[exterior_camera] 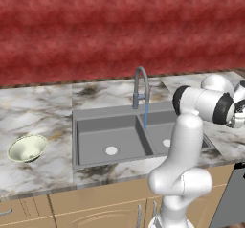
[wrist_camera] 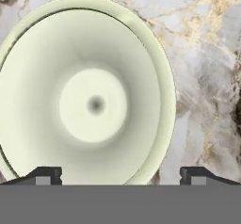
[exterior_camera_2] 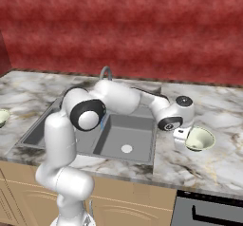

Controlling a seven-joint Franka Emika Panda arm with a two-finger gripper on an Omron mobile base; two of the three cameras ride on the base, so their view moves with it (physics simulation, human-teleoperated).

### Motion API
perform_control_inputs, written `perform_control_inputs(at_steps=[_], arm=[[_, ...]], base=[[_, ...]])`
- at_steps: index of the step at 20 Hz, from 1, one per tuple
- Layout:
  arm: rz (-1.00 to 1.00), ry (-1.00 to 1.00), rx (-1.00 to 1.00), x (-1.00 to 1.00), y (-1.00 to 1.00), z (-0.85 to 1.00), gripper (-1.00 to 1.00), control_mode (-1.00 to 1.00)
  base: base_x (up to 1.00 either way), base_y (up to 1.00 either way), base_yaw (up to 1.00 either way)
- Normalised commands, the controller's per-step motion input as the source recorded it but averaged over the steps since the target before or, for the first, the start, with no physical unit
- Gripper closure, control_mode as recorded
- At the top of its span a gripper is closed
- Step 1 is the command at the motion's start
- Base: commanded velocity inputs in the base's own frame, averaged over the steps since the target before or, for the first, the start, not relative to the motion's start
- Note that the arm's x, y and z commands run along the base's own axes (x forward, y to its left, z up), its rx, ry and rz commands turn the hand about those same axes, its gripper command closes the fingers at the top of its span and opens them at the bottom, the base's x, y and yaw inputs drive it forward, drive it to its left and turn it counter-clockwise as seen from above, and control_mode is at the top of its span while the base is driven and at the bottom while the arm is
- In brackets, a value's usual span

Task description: Rinse each bowl for a few seconds and place them down in the sink or on the counter.

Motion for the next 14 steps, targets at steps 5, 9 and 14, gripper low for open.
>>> perform_control_inputs(at_steps=[5,9,14], arm=[[-0.15,-0.01,0.00,0.00,-0.29,-0.07,-1.00,-1.00],[0.00,-0.04,0.00,0.01,-0.14,0.00,-1.00,-1.00],[0.00,0.00,0.00,0.04,-0.04,-0.18,-1.00,-1.00]], base=[[0.00,0.00,0.00],[0.00,0.00,0.00],[0.00,0.00,0.00]])
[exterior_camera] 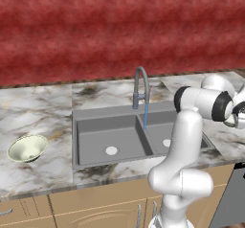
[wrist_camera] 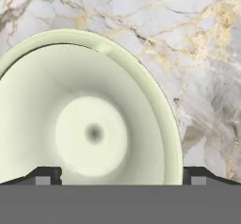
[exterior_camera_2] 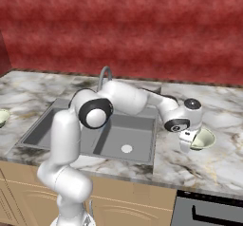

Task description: Rinse each bowl for a few seconds and place them down in the sink or on the counter.

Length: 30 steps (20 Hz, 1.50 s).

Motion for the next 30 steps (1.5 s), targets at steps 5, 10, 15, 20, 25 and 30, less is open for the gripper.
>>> perform_control_inputs(at_steps=[5,10,15,20,25,30], arm=[[0.00,0.00,0.00,0.00,-0.02,-0.30,-1.00,-1.00],[0.00,0.00,0.00,0.00,0.00,-0.21,-1.00,-1.00],[0.00,0.00,0.00,0.00,0.00,-0.08,1.00,-1.00],[0.00,0.00,0.00,0.02,0.00,0.00,1.00,-1.00],[0.01,0.00,0.01,0.02,0.00,0.00,1.00,-1.00],[0.19,-0.04,0.01,0.00,-0.08,0.10,1.00,-1.00]], base=[[0.00,0.00,0.00],[0.00,0.00,0.00],[0.00,0.00,0.00],[0.00,0.00,0.00],[0.00,0.00,0.00],[0.00,0.00,0.00]])
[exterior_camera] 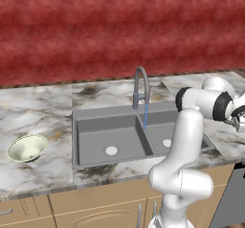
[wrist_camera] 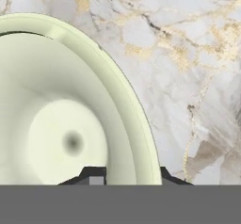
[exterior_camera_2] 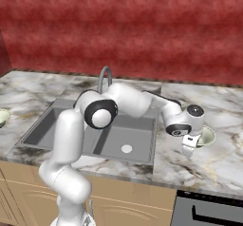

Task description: Rinse each bowl for a few seconds and place them down in the sink or on the counter.

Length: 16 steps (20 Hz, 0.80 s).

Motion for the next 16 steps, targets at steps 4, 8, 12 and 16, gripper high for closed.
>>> perform_control_inputs(at_steps=[4,8,12,16], arm=[[0.30,-0.22,-0.01,-0.10,0.00,0.38,1.00,-1.00],[0.38,-0.25,-0.04,-0.28,0.02,0.43,1.00,-1.00],[0.41,-0.20,-0.09,-0.40,0.53,0.29,1.00,-1.00],[0.41,-0.18,-0.18,-0.38,0.98,0.21,1.00,-1.00]], base=[[0.00,0.00,0.00],[0.00,0.00,0.00],[0.00,0.00,0.00],[0.00,0.00,0.00]])
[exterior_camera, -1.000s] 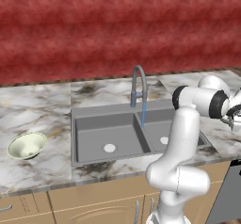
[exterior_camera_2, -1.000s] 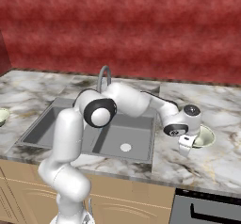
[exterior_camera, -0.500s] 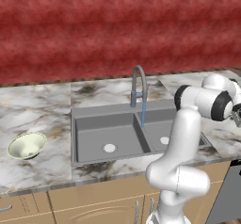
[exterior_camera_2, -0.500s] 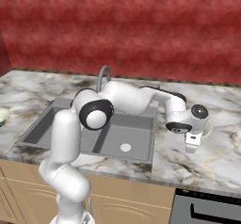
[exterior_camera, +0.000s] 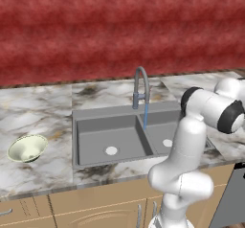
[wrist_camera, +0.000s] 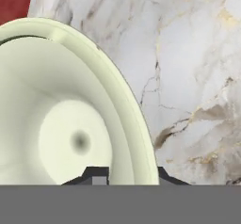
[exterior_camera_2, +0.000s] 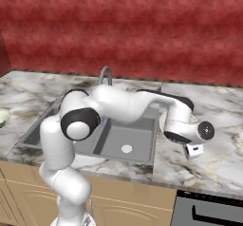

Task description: Rinse each bowl for a few seconds and place them down in the sink or on the counter.

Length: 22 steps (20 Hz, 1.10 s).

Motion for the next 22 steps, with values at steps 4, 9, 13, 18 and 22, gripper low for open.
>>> perform_control_inputs(at_steps=[4,9,13,18,22], arm=[[0.41,-0.09,-0.22,-0.10,1.00,0.29,1.00,-1.00],[0.43,-0.02,-0.26,0.00,1.00,0.43,1.00,-1.00],[0.47,0.00,-0.26,0.00,1.00,0.23,1.00,-1.00],[0.43,0.00,-0.23,0.00,0.98,0.04,1.00,-1.00],[0.35,0.00,-0.12,0.07,0.75,0.02,1.00,-1.00]], base=[[0.00,0.00,0.00],[0.00,0.00,0.00],[0.00,0.00,0.00],[0.00,0.00,0.00],[0.00,0.00,0.00]])
